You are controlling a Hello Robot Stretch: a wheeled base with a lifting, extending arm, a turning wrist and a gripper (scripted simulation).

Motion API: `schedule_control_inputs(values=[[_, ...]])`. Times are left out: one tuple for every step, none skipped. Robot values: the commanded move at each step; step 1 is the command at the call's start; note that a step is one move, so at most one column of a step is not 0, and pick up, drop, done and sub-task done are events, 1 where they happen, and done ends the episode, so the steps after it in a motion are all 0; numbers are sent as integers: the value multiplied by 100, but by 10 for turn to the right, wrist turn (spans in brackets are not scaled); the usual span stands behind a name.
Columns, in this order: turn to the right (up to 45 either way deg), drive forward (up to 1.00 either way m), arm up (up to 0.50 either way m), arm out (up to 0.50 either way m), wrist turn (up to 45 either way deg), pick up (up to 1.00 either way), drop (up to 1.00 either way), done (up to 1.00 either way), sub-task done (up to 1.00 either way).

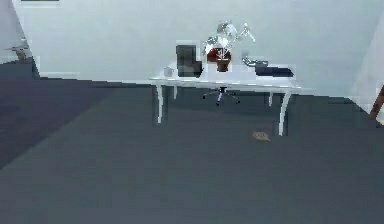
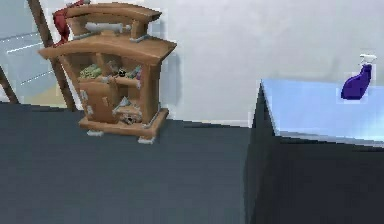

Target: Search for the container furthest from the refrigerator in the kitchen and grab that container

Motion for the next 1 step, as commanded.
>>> schedule_control_inputs(values=[[0,100,0,0,0,0,0,0,0]])
